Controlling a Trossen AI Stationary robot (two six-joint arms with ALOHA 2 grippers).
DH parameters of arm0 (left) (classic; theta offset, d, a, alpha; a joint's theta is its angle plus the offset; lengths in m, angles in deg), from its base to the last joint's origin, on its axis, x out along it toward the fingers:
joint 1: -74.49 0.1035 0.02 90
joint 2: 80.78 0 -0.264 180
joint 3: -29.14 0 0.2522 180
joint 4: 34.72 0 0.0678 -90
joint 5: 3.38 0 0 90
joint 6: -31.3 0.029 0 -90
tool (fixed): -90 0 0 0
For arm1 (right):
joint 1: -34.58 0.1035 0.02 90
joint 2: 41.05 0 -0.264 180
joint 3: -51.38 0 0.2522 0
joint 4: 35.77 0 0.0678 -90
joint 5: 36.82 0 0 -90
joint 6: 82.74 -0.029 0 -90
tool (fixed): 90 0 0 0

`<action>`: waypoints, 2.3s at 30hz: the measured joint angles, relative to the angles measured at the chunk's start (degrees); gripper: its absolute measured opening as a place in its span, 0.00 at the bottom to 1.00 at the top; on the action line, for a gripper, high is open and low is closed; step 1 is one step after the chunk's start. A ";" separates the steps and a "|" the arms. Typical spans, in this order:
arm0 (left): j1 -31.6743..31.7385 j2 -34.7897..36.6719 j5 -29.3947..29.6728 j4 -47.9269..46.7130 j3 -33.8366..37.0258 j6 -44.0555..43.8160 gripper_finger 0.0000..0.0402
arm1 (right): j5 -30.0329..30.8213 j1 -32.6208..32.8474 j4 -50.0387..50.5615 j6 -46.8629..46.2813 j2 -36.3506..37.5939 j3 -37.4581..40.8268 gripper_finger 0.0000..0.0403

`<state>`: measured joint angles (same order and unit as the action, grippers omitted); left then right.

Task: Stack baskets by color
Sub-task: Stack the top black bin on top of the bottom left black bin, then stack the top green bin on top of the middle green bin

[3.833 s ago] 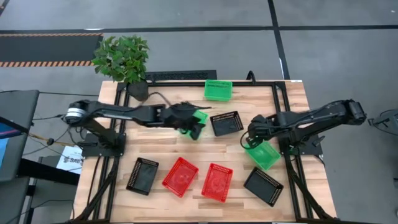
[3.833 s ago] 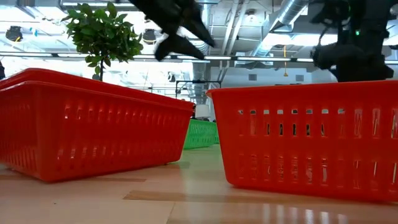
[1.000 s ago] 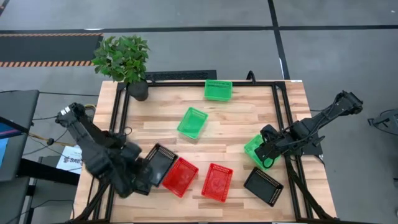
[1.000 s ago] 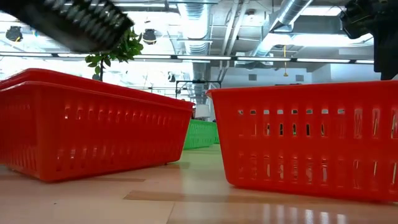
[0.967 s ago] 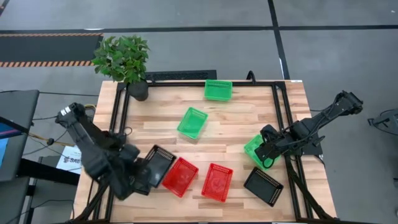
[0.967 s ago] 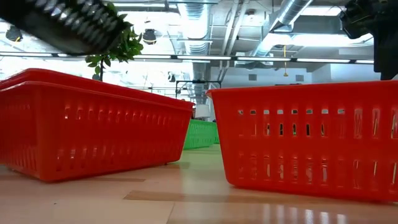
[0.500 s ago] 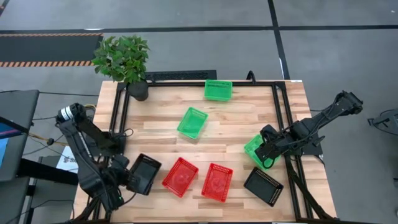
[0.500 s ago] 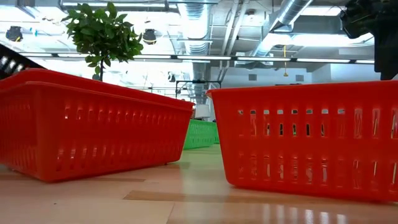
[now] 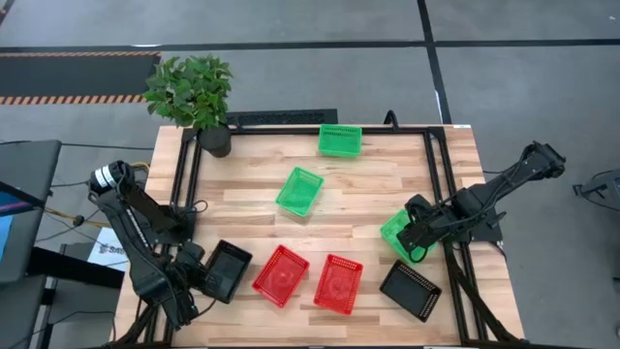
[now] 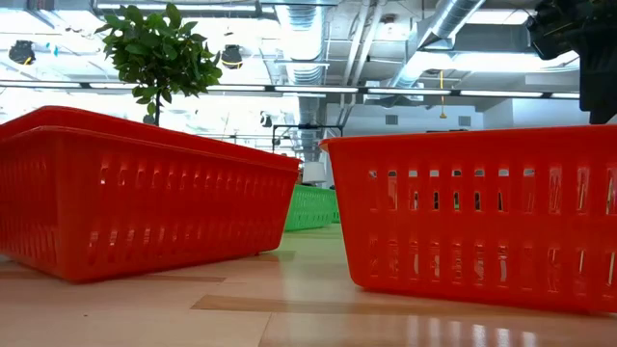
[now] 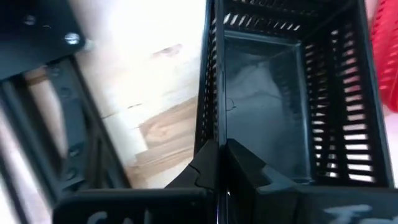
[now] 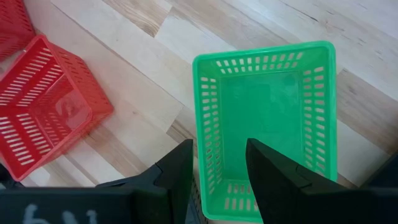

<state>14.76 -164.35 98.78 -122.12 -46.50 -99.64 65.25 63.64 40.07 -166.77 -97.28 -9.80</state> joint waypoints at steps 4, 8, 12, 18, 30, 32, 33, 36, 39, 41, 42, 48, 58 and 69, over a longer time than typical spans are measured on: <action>0.11 0.00 0.68 2.14 1.47 0.07 0.02 | 0.00 0.00 -0.10 -0.15 0.00 0.00 0.42; 0.97 0.00 0.89 2.03 1.69 0.86 0.07 | -0.02 0.00 -0.82 -0.13 -0.01 0.00 0.42; 2.01 0.00 2.62 3.93 1.69 2.33 0.18 | -0.02 0.00 -0.93 -0.12 -0.02 0.00 0.42; 3.51 0.94 4.96 5.92 1.68 2.06 0.38 | -0.02 0.00 -0.93 -0.09 0.00 0.00 0.42; 12.91 14.21 24.91 5.80 -4.43 10.94 0.55 | 0.04 0.00 -0.88 0.48 0.00 0.00 0.42; 17.72 16.11 27.87 7.64 -5.66 20.88 0.54 | 0.30 0.00 -0.88 0.54 -0.02 0.00 0.42; 20.67 16.79 28.23 8.80 -6.31 27.25 0.54 | 0.89 0.00 -0.88 0.67 -0.01 0.00 0.42; 31.31 17.73 26.89 13.63 -8.33 48.12 0.52 | 2.42 0.00 -0.87 0.68 -0.02 0.00 0.42; 42.18 17.47 22.08 22.26 -9.80 68.89 0.51 | 2.88 0.00 -0.86 0.68 -0.02 0.00 0.42; 49.25 16.80 17.62 28.68 -10.19 80.83 0.51 | 2.87 0.00 -0.88 0.97 -0.02 0.00 0.42; 52.55 16.33 15.66 31.05 -10.25 85.51 0.51 | 2.88 0.00 -0.87 1.30 -0.02 0.00 0.42; 68.27 11.04 3.47 42.59 -12.28 107.79 0.50 | 2.95 0.00 -1.32 1.36 -0.04 0.02 0.42; 78.44 -8.19 -3.78 46.58 -25.36 127.64 0.50 | 3.05 0.00 -1.30 1.40 -0.03 0.02 0.42; 81.88 -31.05 -5.96 39.11 -44.67 139.45 0.50 | 3.06 0.11 -1.30 1.51 -0.04 0.02 0.42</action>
<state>96.65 -195.40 92.81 -83.01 -91.17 39.82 68.31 63.75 38.77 -165.26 -97.32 -9.78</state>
